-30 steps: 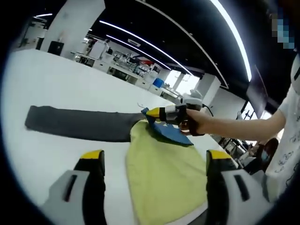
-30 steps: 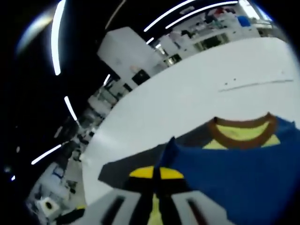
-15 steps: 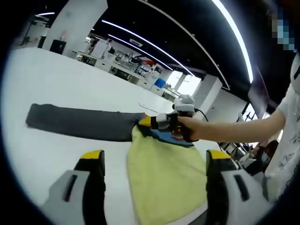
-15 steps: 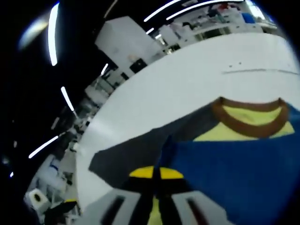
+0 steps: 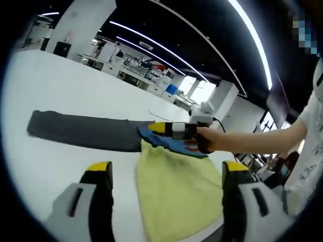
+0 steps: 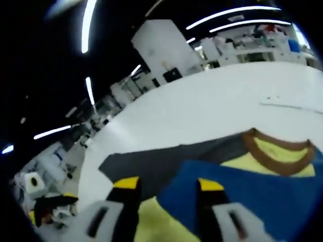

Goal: Fold the garment on the visible template until the final outline fits inside the template.

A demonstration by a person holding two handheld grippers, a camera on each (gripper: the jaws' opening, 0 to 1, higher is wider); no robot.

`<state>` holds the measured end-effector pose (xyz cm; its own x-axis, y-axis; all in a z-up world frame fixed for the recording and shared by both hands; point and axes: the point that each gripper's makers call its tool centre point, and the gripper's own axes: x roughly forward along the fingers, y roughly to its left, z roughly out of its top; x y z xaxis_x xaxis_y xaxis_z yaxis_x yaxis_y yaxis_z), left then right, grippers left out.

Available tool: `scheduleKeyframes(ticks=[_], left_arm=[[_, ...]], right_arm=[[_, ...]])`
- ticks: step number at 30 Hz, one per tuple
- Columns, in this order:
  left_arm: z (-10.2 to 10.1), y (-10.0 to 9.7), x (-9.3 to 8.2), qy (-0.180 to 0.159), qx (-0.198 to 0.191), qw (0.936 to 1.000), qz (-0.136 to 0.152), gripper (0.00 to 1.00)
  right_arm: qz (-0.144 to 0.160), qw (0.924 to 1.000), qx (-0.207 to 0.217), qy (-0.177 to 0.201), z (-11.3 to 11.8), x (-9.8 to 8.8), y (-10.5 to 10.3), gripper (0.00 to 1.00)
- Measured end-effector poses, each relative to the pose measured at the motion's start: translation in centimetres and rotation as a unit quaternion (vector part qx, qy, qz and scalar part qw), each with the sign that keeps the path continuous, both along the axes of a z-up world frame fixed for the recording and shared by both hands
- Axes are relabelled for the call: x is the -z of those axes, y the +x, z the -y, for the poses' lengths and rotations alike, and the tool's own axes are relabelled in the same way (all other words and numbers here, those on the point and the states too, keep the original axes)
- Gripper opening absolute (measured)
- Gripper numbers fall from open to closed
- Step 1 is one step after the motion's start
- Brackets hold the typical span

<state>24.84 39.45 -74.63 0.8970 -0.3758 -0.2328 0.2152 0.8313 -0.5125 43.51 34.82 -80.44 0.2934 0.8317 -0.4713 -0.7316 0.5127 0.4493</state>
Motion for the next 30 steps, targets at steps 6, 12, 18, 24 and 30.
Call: scheduleKeyframes(ticks=[6,12,18,24,30], left_arm=[[-0.1,0.0,0.1,0.001,0.003,1.0,0.0,0.87],[-0.7,0.2,0.2,0.005,0.006,1.0,0.0,0.87],[-1.5,0.5,0.1,0.017,0.015,0.9997,0.003,0.89],[-2.1,0.9,0.1,0.029,0.028,0.9992,0.002,0.89],[-2.2,1.2,0.9,0.067,0.057,0.9961,-0.001,0.86]], right_arm=[[0.033,0.9994,-0.011,-0.003,1.4,-0.4,0.0,0.63],[0.051,0.9982,-0.028,-0.011,3.4,-0.6,0.2,0.81],[0.059,0.9978,-0.023,-0.021,5.9,-0.2,1.1,0.96],[0.075,0.9956,-0.029,-0.048,8.6,0.3,0.4,0.99],[0.079,0.9954,-0.017,-0.05,10.8,-0.3,0.3,0.99]])
